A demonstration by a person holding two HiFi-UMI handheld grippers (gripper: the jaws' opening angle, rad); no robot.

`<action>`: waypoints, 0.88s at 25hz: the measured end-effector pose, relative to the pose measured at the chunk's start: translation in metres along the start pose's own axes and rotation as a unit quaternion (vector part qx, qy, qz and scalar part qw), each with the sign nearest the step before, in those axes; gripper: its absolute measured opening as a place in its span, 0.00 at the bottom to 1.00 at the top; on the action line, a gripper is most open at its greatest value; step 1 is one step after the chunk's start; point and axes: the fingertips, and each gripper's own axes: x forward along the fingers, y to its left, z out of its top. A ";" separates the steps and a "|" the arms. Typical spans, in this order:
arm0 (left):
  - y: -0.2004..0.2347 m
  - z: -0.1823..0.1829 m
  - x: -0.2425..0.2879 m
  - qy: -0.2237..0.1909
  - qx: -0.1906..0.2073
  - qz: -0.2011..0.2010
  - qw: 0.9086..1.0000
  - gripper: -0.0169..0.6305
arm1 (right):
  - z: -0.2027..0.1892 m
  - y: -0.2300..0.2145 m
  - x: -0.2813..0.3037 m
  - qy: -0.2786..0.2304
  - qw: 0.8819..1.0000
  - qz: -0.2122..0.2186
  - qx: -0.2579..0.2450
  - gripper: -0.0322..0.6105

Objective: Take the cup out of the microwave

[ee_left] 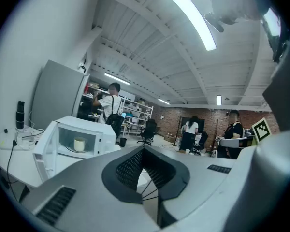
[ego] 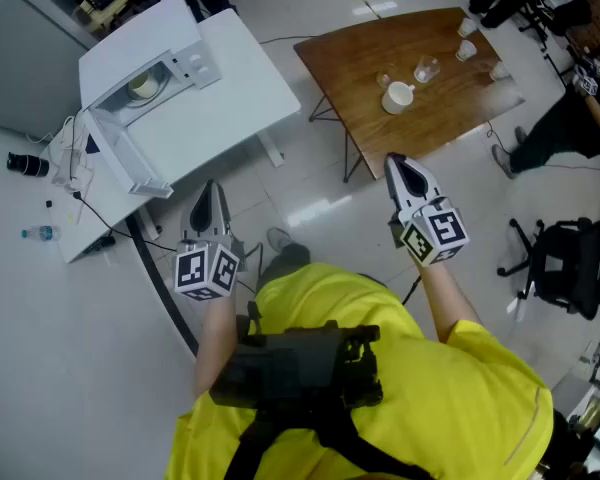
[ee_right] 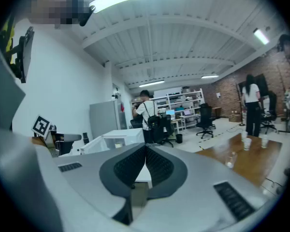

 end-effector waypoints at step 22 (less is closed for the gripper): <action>0.297 0.014 0.123 0.037 -0.071 0.140 0.987 0.21 | -0.126 0.296 0.583 0.111 0.962 0.236 -0.080 0.89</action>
